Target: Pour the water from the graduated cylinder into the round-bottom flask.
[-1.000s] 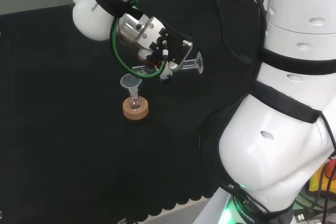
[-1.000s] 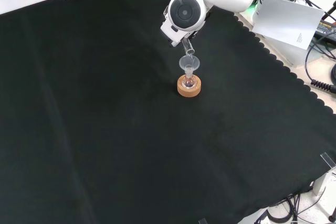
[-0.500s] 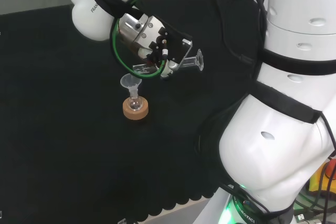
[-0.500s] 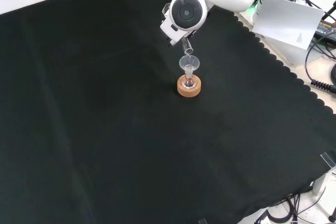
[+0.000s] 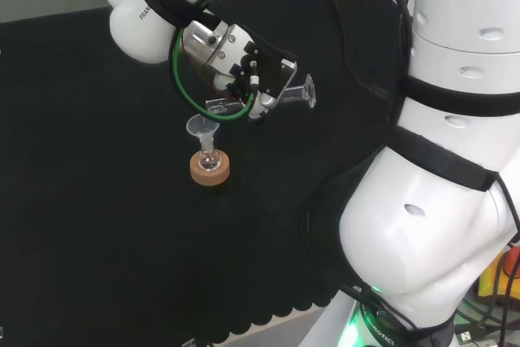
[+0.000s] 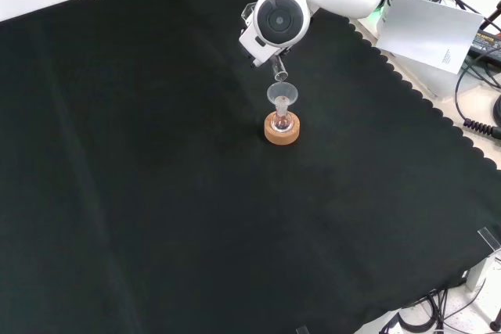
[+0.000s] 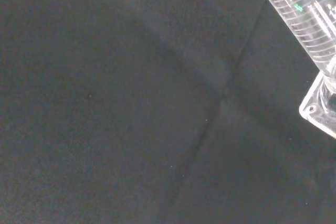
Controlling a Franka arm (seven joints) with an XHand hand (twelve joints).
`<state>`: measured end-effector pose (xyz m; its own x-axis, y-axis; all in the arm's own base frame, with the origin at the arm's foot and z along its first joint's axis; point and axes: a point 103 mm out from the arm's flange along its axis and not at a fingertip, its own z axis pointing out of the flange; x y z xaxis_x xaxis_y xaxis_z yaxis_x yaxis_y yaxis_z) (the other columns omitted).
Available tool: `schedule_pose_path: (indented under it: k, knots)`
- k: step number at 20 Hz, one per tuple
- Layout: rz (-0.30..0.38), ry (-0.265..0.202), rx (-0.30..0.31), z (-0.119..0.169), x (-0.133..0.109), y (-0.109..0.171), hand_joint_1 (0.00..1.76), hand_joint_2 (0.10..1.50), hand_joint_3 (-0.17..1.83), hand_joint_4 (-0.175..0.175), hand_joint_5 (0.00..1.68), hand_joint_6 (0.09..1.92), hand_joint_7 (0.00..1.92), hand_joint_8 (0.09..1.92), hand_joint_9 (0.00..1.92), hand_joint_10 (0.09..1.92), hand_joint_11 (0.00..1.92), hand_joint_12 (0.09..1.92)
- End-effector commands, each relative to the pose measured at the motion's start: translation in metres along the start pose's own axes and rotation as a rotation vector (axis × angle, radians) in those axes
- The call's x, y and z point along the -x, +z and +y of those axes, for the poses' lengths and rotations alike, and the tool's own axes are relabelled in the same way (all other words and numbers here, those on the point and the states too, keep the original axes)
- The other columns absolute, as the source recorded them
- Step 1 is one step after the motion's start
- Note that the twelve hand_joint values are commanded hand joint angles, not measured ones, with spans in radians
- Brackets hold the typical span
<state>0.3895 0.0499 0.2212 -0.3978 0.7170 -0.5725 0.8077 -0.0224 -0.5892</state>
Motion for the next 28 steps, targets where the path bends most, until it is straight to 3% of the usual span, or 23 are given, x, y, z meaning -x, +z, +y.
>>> schedule_pose_path:
  k: [1, 21, 28]
  knots:
    - [-0.007, 0.004, 0.0, -0.0001, 0.0001, 0.0002, 1.13, 1.11, -0.01, -0.091, 1.01, 0.98, 1.32, 0.23, 1.45, 0.09, 1.29, 0.72]
    - [0.009, 0.002, 0.014, 0.0029, -0.0025, 0.0009, 1.13, 1.11, -0.01, -0.091, 1.01, 0.98, 1.32, 0.22, 1.45, 0.09, 1.29, 0.72]
    - [0.105, -0.038, 0.093, 0.0058, 0.0006, 0.0055, 1.13, 1.11, -0.01, -0.092, 1.01, 0.98, 1.33, 0.22, 1.45, 0.09, 1.29, 0.72]
